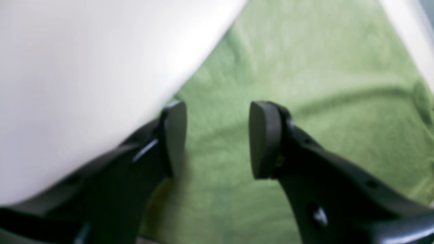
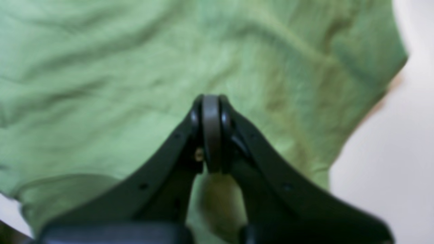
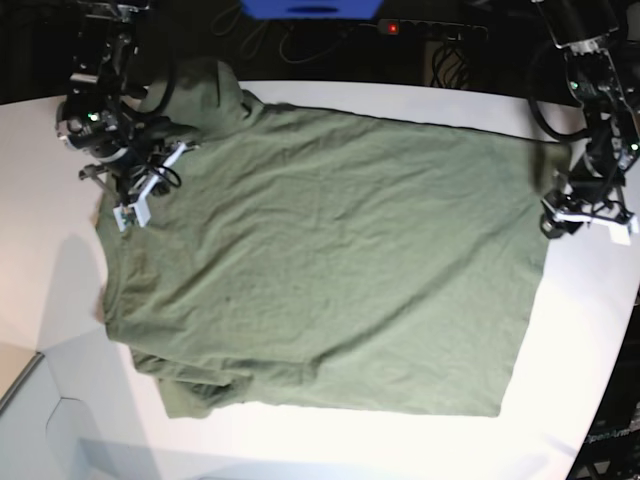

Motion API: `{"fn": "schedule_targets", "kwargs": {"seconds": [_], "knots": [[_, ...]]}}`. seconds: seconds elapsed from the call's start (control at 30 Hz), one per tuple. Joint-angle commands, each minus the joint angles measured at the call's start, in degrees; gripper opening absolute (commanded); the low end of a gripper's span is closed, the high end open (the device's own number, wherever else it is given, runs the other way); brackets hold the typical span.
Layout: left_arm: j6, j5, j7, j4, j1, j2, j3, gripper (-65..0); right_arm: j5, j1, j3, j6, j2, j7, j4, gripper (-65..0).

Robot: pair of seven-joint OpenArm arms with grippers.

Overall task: Layout the t-shirt on the table in an organized manner, then fold the t-shirt properly
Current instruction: 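Regrasp the shirt edges with both grippers and stretch the shirt flat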

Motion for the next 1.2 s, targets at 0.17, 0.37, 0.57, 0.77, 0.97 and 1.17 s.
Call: {"fn": "schedule_targets", "kwargs": {"seconds": [0.17,0.37,0.57,0.77,0.97,1.17], "knots": [[0.4,0.1,-1.5,-8.6,-0.9,-1.7,1.9,-35.3,0.4,-2.0,0.2,-0.1,1.9,0.9,-2.0,-65.0],[0.4,0.1,-1.3,-11.7,0.3,-4.5,4.8,-35.3,0.4,-6.2,0.3,-0.1,2.7,1.0,-1.4,-65.0],[0.4,0.1,-1.5,-7.9,4.4,-7.4,4.4,-35.3,0.4,-12.6,0.1,-0.1,3.5,1.0,3.5,-65.0],[0.4,0.1,-1.3,-5.8,4.7,-8.1,4.4,-35.3,0.5,-17.6,-3.6,-0.1,3.2,1.0,9.1,-65.0],[0.4,-0.1,-1.3,-2.2,7.2,-7.8,4.3,-35.3,0.5,-17.8,-3.8,-0.1,3.3,1.0,9.4,-65.0],[0.4,-0.3,-0.8,3.2,8.7,-7.8,3.6,-35.3,0.3,-16.2,-0.4,-0.1,3.6,0.9,11.5,-65.0]]}}
